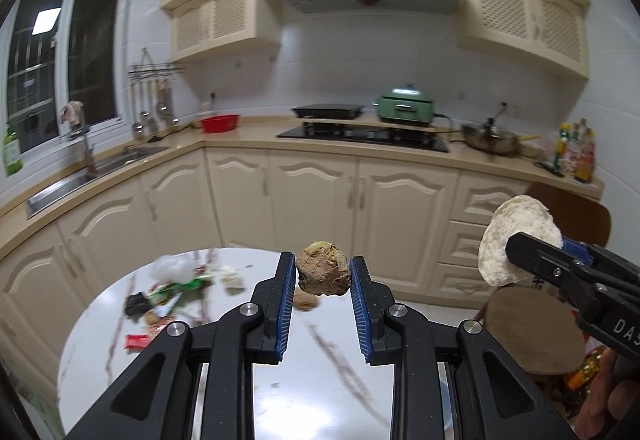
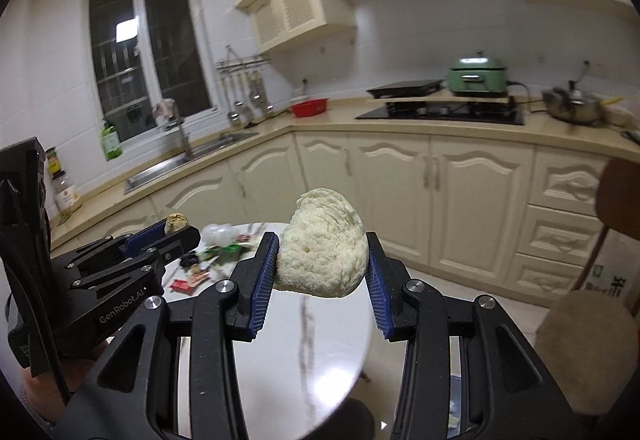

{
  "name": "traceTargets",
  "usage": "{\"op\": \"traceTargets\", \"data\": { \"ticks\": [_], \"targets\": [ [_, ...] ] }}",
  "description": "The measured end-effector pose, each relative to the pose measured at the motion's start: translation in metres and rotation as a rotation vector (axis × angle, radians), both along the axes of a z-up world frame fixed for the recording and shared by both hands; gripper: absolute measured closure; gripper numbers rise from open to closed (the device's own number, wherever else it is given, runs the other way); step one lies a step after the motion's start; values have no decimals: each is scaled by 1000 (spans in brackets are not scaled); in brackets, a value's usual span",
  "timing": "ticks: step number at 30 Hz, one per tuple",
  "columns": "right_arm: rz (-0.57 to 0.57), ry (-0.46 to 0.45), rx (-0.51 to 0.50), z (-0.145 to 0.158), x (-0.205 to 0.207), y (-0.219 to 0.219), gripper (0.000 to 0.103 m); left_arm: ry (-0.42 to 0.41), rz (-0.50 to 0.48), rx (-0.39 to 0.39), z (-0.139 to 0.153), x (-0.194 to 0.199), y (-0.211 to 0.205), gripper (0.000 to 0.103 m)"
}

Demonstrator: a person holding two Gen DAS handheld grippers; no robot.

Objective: Collect trash
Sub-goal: 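Lift both lumps and carry them over the blue bin, then open both tools over the blue bin to drop the lumps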

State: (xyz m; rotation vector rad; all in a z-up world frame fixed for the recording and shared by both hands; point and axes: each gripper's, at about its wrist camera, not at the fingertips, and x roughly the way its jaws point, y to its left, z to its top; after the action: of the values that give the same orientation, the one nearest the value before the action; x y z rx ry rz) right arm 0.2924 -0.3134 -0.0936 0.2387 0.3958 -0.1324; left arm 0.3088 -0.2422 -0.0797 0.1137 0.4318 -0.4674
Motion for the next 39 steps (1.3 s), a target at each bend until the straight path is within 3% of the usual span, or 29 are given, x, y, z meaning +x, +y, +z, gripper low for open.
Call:
{"op": "traceTargets", "data": {
  "ticks": [7, 12, 23, 31, 39],
  "targets": [
    [-124, 38, 37, -21, -27, -59, 63, 93, -121, 18, -26, 19, -53, 80],
    [-238, 132, 89, -65, -41, -119, 63, 196, -214, 68, -60, 38, -104, 80],
    [-363, 427, 328, -226, -51, -234, 63, 440, -358, 251, -158, 81, -217, 80],
    [-351, 535, 456, -301, -38, -267, 63, 574, -348, 349, -208, 153, -264, 80],
    [-311, 574, 489, -326, -16, -267, 63, 640, -342, 393, -236, 188, -318, 79]
  ]
}}
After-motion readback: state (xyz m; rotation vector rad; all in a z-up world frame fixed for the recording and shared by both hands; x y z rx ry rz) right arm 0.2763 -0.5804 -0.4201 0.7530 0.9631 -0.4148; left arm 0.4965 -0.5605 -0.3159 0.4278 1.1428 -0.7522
